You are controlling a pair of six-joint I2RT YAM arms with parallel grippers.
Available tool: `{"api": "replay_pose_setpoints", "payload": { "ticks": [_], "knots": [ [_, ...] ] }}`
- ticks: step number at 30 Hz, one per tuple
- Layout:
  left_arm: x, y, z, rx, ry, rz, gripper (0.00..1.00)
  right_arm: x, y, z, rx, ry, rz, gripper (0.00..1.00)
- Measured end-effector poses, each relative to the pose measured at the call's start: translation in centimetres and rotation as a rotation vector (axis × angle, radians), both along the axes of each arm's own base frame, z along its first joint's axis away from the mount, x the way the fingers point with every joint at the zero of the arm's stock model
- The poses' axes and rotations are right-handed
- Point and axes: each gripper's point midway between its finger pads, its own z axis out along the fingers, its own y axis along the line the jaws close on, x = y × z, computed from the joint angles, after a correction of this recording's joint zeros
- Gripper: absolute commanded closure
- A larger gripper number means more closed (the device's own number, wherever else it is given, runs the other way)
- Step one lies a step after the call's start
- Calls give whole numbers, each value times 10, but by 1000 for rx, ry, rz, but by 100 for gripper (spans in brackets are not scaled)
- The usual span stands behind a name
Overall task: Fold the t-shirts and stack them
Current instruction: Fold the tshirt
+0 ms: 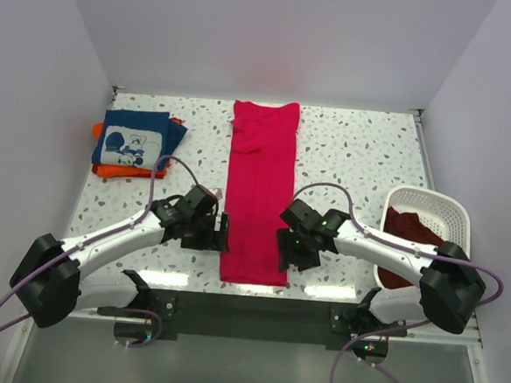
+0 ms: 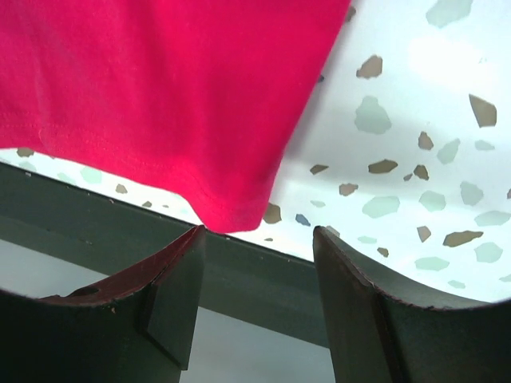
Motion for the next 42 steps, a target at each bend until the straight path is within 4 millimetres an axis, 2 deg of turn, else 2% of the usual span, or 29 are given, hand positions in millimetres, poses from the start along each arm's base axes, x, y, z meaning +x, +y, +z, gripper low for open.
{"api": "replay_pose_setpoints", "payload": {
  "ticks": [4,8,12,15,22,28,42],
  "knots": [
    [-16,5,0,-14,28,64,17,-8,-3,0,22,5,4,41],
    [-32,-4,-6,-13,59,60,17,-15,-3,-4,23,18,22,41],
    [-50,-13,-14,2,97,42,26,-16,1,-6,25,16,34,41],
    [-58,-13,-22,31,121,55,26,-17,2,-11,12,26,43,41],
    [-65,-10,-31,86,133,100,29,-17,12,-18,-11,37,75,42],
    [-70,-8,-39,130,146,115,37,-22,15,-24,-27,47,98,42],
    [-71,-7,-41,155,142,112,53,-17,15,-33,-73,30,102,48]
  ]
}}
